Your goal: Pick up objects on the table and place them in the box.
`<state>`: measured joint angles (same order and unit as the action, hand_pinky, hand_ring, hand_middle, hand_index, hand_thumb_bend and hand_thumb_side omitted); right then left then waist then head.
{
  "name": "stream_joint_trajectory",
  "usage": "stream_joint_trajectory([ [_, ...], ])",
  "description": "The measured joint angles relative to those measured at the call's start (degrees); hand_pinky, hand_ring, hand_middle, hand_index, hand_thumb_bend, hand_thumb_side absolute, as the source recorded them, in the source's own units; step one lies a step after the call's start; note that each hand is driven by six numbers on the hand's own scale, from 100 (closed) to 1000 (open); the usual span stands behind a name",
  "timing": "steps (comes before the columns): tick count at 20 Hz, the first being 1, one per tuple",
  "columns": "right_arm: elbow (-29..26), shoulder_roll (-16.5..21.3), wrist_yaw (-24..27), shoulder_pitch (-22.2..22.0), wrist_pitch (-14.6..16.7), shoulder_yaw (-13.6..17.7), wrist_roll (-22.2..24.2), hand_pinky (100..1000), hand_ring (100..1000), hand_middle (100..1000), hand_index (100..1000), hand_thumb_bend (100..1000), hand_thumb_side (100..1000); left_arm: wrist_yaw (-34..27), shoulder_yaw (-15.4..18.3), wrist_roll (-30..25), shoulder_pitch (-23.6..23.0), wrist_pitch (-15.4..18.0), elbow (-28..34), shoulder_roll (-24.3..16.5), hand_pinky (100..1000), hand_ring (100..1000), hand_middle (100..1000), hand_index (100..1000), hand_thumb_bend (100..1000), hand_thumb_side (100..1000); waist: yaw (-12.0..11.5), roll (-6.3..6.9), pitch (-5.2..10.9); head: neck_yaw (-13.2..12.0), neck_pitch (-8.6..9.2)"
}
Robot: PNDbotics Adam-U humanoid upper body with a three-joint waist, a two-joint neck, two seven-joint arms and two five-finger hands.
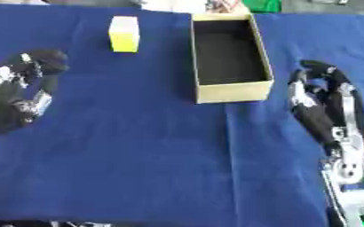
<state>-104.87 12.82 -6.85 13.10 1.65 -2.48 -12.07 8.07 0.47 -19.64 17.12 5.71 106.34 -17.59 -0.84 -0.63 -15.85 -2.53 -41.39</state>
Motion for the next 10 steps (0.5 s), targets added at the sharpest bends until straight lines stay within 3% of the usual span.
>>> stream_joint_trajectory([
  [10,0.0,0.0,0.0,0.0,0.0,0.0,0.0,688,947,528,745,100,385,0.0,0.0,0.0,0.0,0.0,0.0,0.0,873,789,795,871,100,420,0.0,0.03,0.00,-0.2,0.20],
])
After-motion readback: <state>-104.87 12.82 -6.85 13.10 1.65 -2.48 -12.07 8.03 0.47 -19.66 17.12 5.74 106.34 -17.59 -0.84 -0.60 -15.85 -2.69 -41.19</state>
